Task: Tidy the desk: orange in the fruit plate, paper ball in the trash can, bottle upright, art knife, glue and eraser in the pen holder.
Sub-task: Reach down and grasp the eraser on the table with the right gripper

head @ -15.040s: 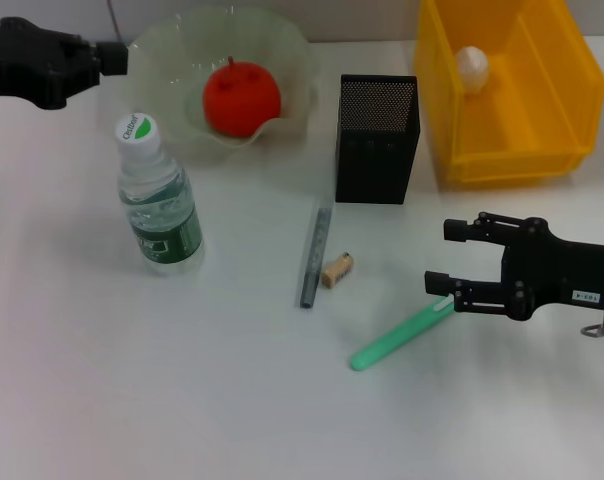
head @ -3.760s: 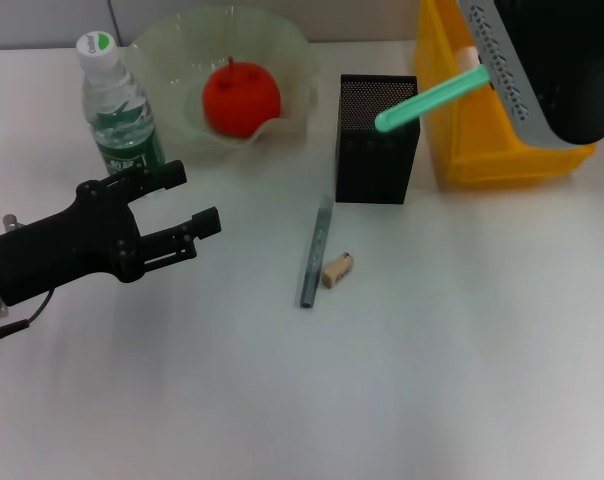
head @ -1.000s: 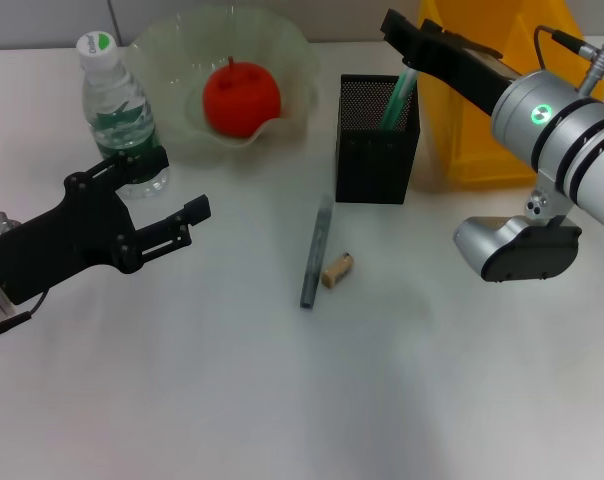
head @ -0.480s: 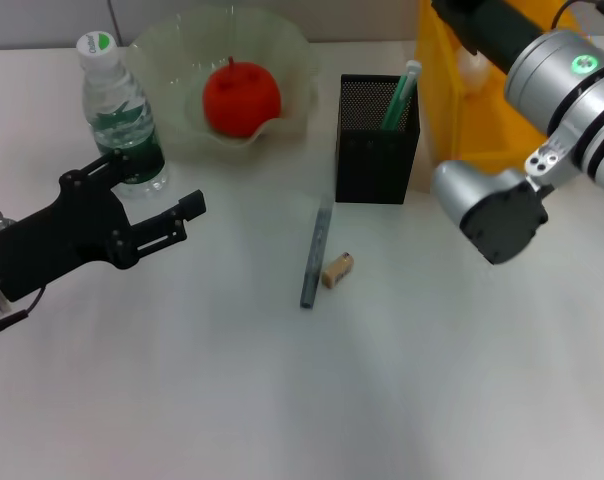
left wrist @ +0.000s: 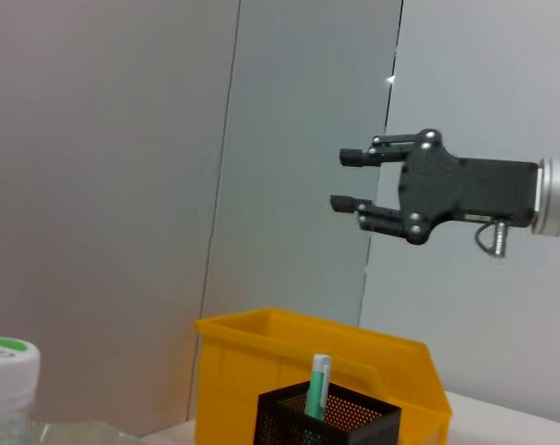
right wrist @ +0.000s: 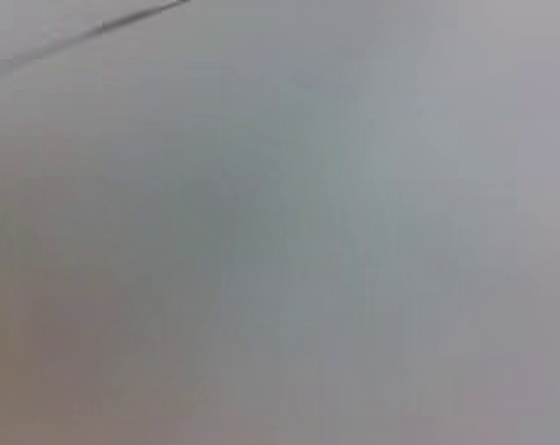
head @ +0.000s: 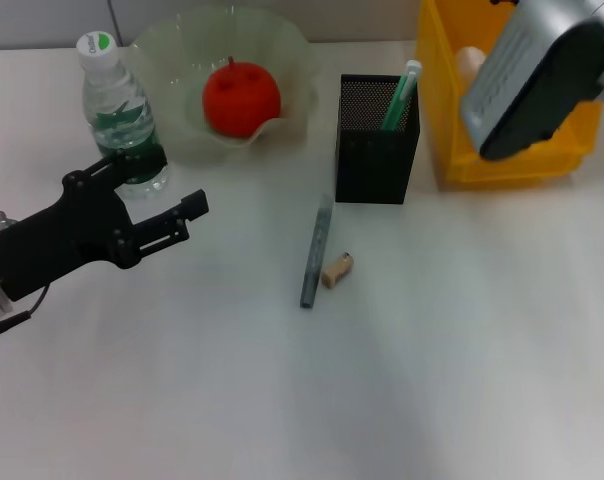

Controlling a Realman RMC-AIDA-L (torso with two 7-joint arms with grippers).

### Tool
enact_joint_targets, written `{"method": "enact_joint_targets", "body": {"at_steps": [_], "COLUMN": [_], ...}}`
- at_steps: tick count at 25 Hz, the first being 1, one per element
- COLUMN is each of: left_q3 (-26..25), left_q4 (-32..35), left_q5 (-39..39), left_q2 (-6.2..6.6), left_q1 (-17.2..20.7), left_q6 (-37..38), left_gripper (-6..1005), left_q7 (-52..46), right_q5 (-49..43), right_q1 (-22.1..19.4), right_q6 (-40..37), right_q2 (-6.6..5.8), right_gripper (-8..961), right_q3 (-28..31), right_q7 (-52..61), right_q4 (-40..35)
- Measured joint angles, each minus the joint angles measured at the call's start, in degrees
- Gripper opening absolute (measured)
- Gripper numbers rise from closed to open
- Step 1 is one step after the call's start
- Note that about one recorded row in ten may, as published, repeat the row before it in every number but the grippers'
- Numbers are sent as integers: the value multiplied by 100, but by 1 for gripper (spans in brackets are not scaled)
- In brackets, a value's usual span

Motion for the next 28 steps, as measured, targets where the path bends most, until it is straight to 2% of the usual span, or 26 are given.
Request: {"method": "enact_joint_targets", "body": {"at_steps": [1, 2, 3, 4, 6, 8, 9, 10, 11, 13, 14, 15, 17, 18, 19, 22, 23, 24, 25, 26, 27, 28], "left_q3": [7, 14, 29, 29, 93, 100, 100, 100, 100, 100, 100, 99, 99, 100, 100, 100, 100, 100, 100, 100, 100, 100], "left_q4": [-6, -13, -15, -15, 12, 20, 25, 29, 31, 38, 59, 77, 106, 128, 128, 218, 241, 278, 293, 307, 310, 314], "left_q5": [10, 21, 29, 29, 37, 41, 50, 80, 95, 110, 145, 177, 243, 260, 260, 262, 262, 263, 264, 269, 274, 305], "left_q2": [-2, -4, -6, -6, -11, -8, 2, 32, 60, 100, 161, 202, 291, 354, 354, 388, 390, 393, 394, 395, 397, 402], "left_q1": [-12, -23, -31, -31, -57, -64, -78, -93, -94, -90, -67, -50, -17, 15, 15, 79, 90, 109, 117, 125, 124, 117], "left_q6": [3, 6, 10, 10, 62, 89, 136, 226, 285, 349, 419, 447, 508, 566, 566, 655, 670, 698, 711, 724, 730, 737], "left_gripper": [806, 806, 806, 806, 806, 806, 806, 806, 806, 806, 806, 806, 806, 806, 806, 806, 806, 806, 807, 807, 807, 807], "left_q7": [-17, -30, -44, -44, -146, -175, -209, -262, -287, -300, -324, -357, -431, -453, -453, -423, -416, -405, -399, -394, -391, -388], "right_q5": [0, 2, 8, 8, 10, 15, 15, 15, 15, 16, 16, 44, 112, 380, 380, 1064, 1767, 1767, 2472, 2472, 2853, 3429], "right_q1": [0, 44, 181, 181, 333, 551, 551, 637, 637, 692, 692, 672, 664, 661, 661, 723, 828, 828, 898, 898, 929, 994], "right_q6": [0, -1, -16, -16, -98, -494, -494, -792, -792, -1341, -1341, -1834, -2058, -2533, -2533, -3215, -3838, -3838, -4458, -4458, -4875, -5708], "right_q2": [0, 0, -5, -5, -13, -20, -20, -27, -27, -37, -37, -38, -37, -34, -34, -31, -21, -21, -15, -15, -14, -16], "right_gripper": [477, 477, 477, 477, 477, 477, 477, 477, 477, 477, 477, 477, 478, 478, 478, 478, 478, 478, 478, 478, 477, 477], "right_q3": [0, 1, 8, 8, 13, 15, 15, 22, 22, 48, 48, 88, 106, 140, 140, 374, 730, 730, 1088, 1088, 1314, 1757], "right_q7": [0, 475, 1569, 1569, 2501, 4100, 4100, 4954, 4954, 5907, 5907, 6398, 6549, 6757, 6757, 6737, 6472, 6472, 6005, 6005, 5679, 5104], "right_q4": [0, 46, 196, 196, 348, 469, 469, 459, 459, 253, 253, 7, -114, -324, -324, -420, -374, -374, -229, -229, -104, 165]}}
